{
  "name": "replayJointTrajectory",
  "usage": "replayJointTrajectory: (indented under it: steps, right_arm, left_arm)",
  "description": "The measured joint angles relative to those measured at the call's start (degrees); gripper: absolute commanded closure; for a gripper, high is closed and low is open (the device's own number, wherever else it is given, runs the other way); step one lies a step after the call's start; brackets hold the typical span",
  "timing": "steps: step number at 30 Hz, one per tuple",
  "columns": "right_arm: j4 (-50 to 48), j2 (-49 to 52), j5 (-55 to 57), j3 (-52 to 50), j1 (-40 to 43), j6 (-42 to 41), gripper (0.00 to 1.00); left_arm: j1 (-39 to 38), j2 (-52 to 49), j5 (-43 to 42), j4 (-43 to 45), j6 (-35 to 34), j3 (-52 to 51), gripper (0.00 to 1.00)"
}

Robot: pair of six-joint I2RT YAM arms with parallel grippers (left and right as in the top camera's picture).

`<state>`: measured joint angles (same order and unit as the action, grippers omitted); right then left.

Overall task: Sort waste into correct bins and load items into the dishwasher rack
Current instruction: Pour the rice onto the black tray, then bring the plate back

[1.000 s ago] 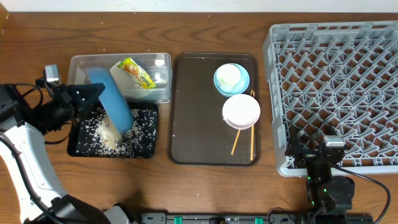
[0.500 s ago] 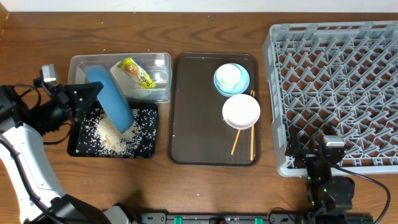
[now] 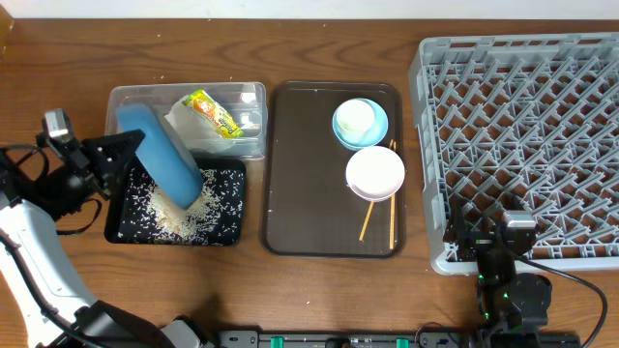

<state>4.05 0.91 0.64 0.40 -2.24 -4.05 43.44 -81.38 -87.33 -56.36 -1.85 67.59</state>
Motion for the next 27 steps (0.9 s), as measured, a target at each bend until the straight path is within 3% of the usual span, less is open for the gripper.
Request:
replayJointTrajectory:
  steps: [16, 27]
  right_arm:
    - [0.0, 0.0, 0.0, 0.0, 0.0, 0.0, 0.01]
    - [0.0, 0.0, 0.0, 0.0, 0.0, 0.0, 0.01]
  left_arm:
    - [0.0, 0.0, 0.2, -0.3, 3.0, -0.3, 0.94]
    - [-5.2, 0.1, 8.3, -0.5, 0.2, 0.1, 0.94]
